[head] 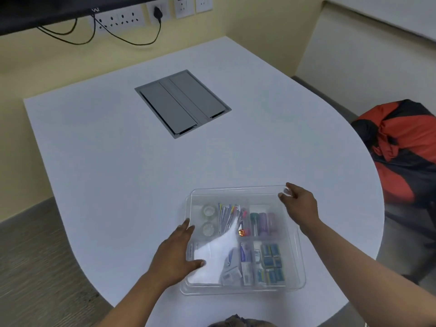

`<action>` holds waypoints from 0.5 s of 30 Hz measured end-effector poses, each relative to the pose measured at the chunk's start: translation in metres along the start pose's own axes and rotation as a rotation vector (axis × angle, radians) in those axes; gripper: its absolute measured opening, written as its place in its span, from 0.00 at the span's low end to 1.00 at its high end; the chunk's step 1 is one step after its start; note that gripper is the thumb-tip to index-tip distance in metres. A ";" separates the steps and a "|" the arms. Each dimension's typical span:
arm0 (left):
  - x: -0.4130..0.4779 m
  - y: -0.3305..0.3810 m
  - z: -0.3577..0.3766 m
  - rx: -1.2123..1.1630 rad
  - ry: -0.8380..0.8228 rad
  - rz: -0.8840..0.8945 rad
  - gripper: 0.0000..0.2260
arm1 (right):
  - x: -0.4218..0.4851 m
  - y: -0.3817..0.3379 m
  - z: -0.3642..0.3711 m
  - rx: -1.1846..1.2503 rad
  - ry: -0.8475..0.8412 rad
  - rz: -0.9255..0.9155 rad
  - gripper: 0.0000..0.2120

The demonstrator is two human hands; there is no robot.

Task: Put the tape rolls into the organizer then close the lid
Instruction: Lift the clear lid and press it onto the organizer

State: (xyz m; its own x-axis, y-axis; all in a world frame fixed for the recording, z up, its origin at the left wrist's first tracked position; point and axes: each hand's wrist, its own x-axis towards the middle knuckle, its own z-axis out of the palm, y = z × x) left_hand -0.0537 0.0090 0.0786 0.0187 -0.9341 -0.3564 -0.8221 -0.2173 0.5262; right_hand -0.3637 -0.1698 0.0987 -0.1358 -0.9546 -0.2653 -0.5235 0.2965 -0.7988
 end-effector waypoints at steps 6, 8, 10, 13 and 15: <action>0.000 -0.004 0.004 0.011 0.013 -0.016 0.49 | -0.008 0.019 0.011 -0.312 -0.171 -0.054 0.40; 0.000 -0.003 0.005 -0.001 0.018 -0.017 0.49 | -0.011 0.024 0.014 -0.447 -0.231 -0.096 0.42; 0.001 -0.003 0.005 -0.011 0.022 -0.014 0.50 | -0.015 0.028 0.017 -0.539 -0.283 -0.133 0.45; 0.000 -0.003 0.005 -0.017 0.031 -0.017 0.50 | -0.019 0.034 0.019 -0.580 -0.368 -0.176 0.55; -0.001 -0.003 0.004 -0.023 0.030 -0.021 0.51 | -0.019 0.037 0.017 -0.610 -0.412 -0.214 0.60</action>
State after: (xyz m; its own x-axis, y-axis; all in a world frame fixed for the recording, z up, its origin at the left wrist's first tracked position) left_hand -0.0537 0.0121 0.0748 0.0530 -0.9372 -0.3448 -0.8079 -0.2432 0.5368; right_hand -0.3662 -0.1400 0.0646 0.2827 -0.8652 -0.4141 -0.8908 -0.0768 -0.4478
